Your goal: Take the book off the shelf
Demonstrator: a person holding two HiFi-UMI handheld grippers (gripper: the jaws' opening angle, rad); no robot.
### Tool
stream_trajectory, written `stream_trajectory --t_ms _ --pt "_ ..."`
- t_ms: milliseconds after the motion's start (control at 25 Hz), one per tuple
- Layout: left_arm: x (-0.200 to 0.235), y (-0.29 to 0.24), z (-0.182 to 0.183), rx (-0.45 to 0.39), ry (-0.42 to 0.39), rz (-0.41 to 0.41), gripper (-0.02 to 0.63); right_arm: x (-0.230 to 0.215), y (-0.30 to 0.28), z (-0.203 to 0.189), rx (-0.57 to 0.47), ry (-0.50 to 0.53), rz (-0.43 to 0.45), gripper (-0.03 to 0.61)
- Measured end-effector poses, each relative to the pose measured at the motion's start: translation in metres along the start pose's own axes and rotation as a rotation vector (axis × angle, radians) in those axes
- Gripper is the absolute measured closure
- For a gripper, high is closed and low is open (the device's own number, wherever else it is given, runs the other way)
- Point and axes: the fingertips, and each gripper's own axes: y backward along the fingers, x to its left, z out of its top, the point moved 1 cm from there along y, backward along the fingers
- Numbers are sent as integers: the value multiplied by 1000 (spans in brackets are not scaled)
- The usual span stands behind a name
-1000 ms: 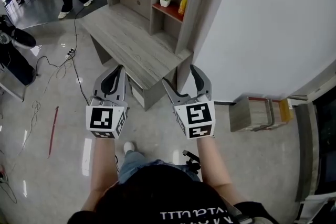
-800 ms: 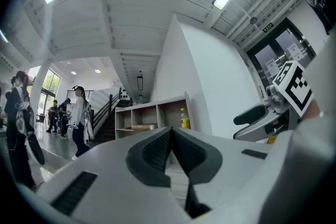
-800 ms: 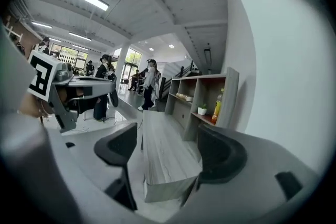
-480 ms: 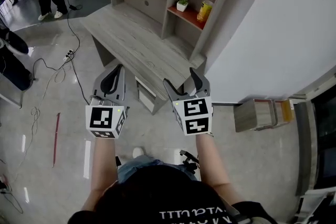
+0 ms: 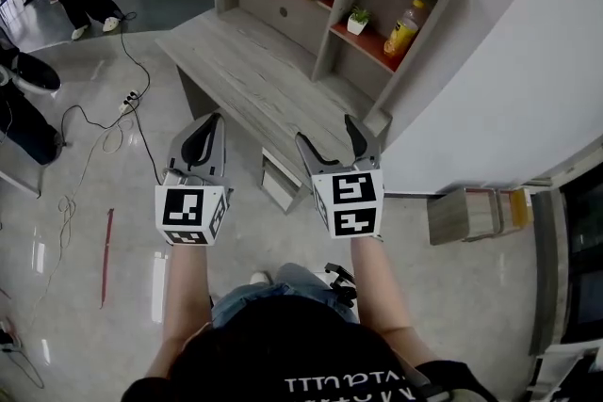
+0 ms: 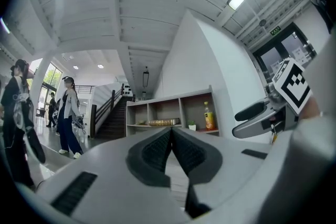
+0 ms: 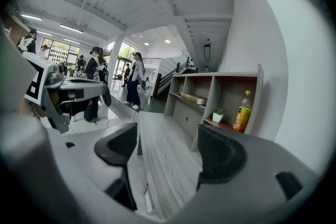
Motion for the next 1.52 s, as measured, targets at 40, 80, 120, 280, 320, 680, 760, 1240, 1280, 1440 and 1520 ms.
stream_trajectory --t_ms 40,80,120,280,320,680,760,1240,1280,1440,1520 --pt "4 -3 -1 -2 3 1 603 1 -5 1 5 4 -1 207" --pt "7 -6 -2 -3 6 1 603 1 -10 1 16 10 -2 207" --pt "10 -9 -3 -1 7 0 603 1 -15 1 32 17 -4 207" --pt "18 -22 -7 4 2 -11 603 -5 -36 -3 124 51 -13 207" --pt "21 -25 -8 6 0 -11 603 -7 -41 -2 133 59 -18 207" --pt "65 -61 -18 7 2 15 603 -12 -104 14 155 276 -111 207" --pt "76 -73 -21 8 0 19 603 -12 -122 18 148 268 -102 207" --pt "130 -183 -37 30 -3 -47 603 -43 -230 37 165 211 -122 207" --pt "132 -193 -39 34 -4 -59 603 -47 -238 37 168 205 -129 207" --pt "142 -233 -48 55 -10 -117 603 -62 -269 37 187 170 -158 207" --pt "146 -252 -52 62 -9 -138 603 -68 -284 37 192 154 -164 207"
